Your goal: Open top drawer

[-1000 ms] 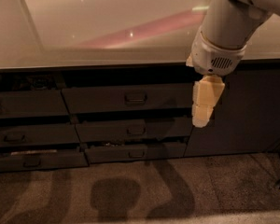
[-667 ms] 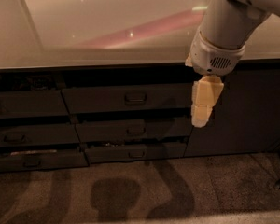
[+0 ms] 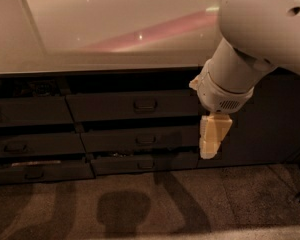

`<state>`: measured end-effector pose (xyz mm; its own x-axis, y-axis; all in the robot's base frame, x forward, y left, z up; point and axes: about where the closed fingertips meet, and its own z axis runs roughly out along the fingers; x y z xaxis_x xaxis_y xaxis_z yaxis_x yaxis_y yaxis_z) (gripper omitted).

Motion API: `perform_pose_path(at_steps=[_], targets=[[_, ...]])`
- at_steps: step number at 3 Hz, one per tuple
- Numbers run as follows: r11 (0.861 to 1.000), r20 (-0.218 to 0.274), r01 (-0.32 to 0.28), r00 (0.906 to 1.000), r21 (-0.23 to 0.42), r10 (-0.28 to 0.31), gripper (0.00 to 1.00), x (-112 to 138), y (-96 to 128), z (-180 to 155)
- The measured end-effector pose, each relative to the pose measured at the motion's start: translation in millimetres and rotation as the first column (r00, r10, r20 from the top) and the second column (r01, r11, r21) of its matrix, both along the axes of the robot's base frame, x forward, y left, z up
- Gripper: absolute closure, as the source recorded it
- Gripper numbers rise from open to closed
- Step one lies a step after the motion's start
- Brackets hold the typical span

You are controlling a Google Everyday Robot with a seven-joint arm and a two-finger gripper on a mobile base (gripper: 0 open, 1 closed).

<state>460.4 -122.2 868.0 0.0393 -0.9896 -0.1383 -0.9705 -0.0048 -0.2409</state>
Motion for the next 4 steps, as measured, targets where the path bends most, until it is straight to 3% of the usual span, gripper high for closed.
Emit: perform_pose_path(at_steps=[1,2,3,4], targets=[[1.0,0.005,-0.001,1.0,-0.003,0.001,0.0,0,1,1],[0.999,-0.075,0.031,0.9968,0.02,-0.029,0.0,16,-9,-41],[0.997,-0.183,0.054,0.9821,0.05,-0.044,0.0,43,-23,-106],[0.996,-0.257,0.063,0.9653,0.055,-0.047,0.0,55,-29,-147]])
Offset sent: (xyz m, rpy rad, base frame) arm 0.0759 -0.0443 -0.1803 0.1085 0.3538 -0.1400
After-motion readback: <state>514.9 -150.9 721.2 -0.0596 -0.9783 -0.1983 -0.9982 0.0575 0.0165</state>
